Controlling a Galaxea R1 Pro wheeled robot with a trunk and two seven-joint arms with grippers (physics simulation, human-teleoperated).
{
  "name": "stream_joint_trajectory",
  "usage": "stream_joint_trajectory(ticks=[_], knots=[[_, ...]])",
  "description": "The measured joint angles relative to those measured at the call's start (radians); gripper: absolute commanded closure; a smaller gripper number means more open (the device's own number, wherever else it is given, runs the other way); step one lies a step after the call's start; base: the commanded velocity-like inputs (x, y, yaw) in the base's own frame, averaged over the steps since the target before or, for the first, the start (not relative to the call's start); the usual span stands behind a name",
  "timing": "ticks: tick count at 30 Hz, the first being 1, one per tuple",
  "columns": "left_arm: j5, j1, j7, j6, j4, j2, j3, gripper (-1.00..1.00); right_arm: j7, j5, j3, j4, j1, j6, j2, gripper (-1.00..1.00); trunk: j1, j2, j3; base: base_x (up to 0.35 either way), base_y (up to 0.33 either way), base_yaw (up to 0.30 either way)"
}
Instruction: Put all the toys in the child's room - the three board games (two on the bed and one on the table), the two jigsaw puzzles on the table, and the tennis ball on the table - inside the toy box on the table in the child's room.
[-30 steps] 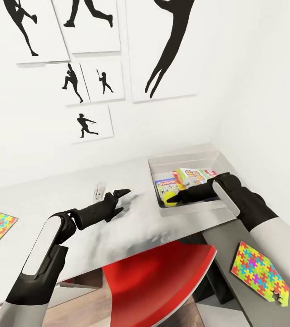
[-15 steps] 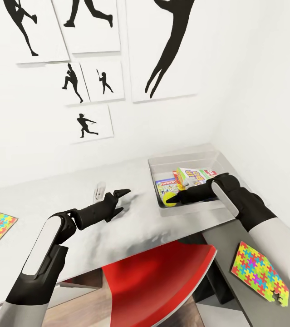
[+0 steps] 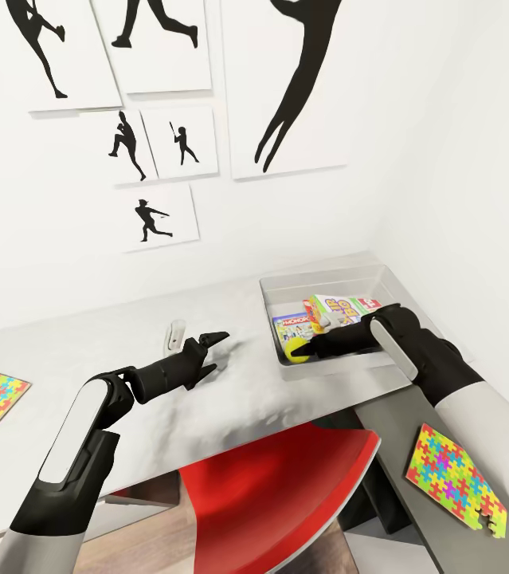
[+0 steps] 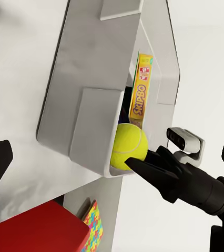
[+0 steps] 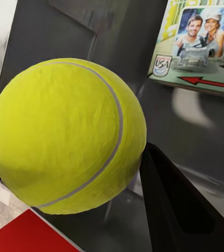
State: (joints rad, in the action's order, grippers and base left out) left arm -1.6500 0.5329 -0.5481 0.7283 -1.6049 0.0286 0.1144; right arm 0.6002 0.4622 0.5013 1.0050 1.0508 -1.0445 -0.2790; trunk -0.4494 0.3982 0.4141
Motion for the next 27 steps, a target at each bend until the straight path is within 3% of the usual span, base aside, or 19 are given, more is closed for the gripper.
stream_joint_trajectory(ticks=[27], knots=[[-0.001,0.0,0.002,0.0,0.0,0.0,0.0,-1.0,0.0,0.0,-0.009,-0.001,0.019,0.0,-0.003,1.0,0.0,0.0,0.034,0.0,0.0,0.0]])
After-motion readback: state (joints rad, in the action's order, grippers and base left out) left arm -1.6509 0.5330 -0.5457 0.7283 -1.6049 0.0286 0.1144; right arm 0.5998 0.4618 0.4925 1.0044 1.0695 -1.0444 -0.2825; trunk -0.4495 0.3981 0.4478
